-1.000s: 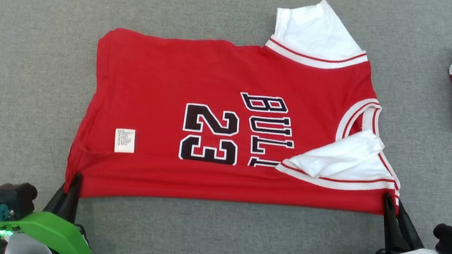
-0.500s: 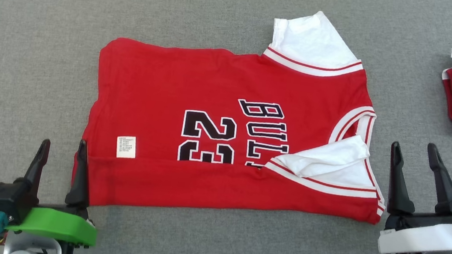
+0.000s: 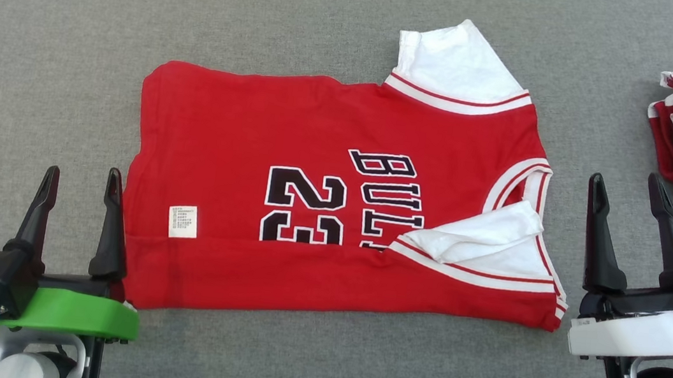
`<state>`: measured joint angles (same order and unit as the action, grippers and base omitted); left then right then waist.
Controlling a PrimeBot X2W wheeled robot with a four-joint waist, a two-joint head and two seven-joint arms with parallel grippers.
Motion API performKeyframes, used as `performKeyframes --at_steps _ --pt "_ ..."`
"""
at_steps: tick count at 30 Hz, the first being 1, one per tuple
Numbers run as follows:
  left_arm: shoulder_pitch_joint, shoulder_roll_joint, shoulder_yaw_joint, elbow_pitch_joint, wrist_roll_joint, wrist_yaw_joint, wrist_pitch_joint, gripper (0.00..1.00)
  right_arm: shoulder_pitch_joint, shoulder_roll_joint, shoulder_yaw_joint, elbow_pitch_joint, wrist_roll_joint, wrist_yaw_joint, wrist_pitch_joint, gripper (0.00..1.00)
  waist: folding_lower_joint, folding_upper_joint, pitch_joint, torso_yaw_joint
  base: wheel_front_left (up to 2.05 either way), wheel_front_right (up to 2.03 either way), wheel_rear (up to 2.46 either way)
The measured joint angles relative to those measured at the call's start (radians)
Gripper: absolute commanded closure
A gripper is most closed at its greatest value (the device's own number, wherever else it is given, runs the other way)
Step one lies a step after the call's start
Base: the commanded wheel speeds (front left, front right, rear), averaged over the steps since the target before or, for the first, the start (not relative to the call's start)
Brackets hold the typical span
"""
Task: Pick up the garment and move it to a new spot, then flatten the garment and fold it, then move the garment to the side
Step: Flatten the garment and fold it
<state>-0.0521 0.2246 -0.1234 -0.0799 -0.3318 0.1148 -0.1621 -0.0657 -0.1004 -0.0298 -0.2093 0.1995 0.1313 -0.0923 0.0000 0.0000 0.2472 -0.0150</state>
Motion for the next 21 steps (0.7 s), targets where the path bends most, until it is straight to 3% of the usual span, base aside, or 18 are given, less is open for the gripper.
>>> performKeyframes --at_steps 4,9,16,21 --pt "-0.022 0.009 -0.001 0.006 0.005 -0.007 0.009 0.0 0.0 0.004 -0.013 -0.006 0.006 0.0 0.0 0.0 0.0 0.0 0.016 0.003 0.0 0.0 0.0" --pt "-0.196 0.029 -0.018 0.05 -0.027 -0.065 0.065 0.0 -0.011 0.012 -0.017 -0.02 0.01 0.0 0.001 0.0 0.0 0.0 0.059 0.005 0.0 0.0 0.0" --pt "-0.475 0.08 -0.027 0.295 -0.093 -0.165 0.208 0.0 -0.048 0.022 0.018 -0.006 0.025 0.0 -0.01 0.0 0.0 0.0 0.133 -0.014 0.0 0.0 0.0" --pt "-0.614 0.109 -0.031 0.499 -0.139 -0.209 0.26 0.0 -0.068 0.026 0.035 0.017 0.037 0.0 -0.025 0.0 0.0 0.0 0.176 -0.046 0.0 0.0 0.0"
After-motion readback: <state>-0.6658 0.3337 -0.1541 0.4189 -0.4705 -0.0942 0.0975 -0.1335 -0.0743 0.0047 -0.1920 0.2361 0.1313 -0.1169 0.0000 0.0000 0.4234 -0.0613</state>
